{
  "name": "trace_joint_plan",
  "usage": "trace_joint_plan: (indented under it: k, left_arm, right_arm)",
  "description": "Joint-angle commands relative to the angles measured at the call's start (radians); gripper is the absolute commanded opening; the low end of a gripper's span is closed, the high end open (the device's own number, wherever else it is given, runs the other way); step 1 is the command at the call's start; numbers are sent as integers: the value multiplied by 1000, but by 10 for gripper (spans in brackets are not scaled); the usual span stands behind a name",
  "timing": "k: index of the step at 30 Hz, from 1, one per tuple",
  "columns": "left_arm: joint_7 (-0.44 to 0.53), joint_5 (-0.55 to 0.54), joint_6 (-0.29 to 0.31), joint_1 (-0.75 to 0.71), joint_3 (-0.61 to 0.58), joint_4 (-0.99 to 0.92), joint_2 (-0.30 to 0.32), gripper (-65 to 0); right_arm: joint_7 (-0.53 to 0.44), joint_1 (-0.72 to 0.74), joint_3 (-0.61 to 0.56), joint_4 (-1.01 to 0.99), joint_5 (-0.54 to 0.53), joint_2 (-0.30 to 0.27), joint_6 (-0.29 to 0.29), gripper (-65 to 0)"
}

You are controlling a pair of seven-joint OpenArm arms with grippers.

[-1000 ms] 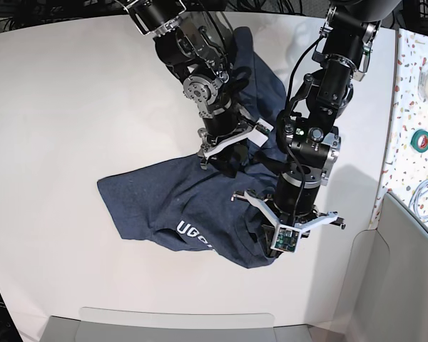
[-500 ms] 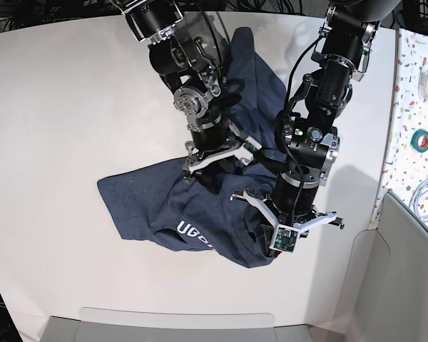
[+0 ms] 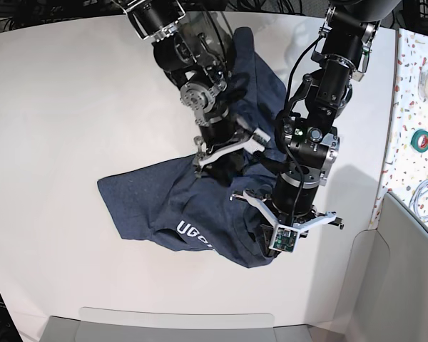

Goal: Layout the t-shirt on the table in an organized manner, then fold the t-shirt properly
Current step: 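Hold the shirt with both grippers and gather it together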

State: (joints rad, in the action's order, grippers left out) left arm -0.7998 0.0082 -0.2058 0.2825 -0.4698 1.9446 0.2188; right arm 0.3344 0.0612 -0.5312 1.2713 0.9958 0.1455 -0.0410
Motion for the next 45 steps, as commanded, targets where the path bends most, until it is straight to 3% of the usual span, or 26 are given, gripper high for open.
trace_joint_plan:
  k: [1,8,23,31,41,43,45]
  left_arm:
    - [30,9,-5,25,7,14,1,-649]
    - [30,9,-5,25,7,14,1,-649]
    - [30,9,-5,24,7,14,1,-649]
    - [30,9,-5,22,7,14,1,-649]
    - [30,9,-7,22,7,14,1,-649]
    - [30,9,-7,22,7,14,1,-649]
    - [30,9,-7,22,7,14,1,-649]
  right_arm:
    - [-18,19,0,5,10,12,17,-320]
    - [-18,52,9,-66,10,12,17,-320]
    - [-16,93,10,-23,11,12,17,-320]
    - [35,154,9,-35,10,12,17,-320]
    - [27,179,7,-163,7,12,13,-325]
    - [27,179,6,-172,7,12,13,-403]
    - [25,177,4,-164,7,12,13,-538]
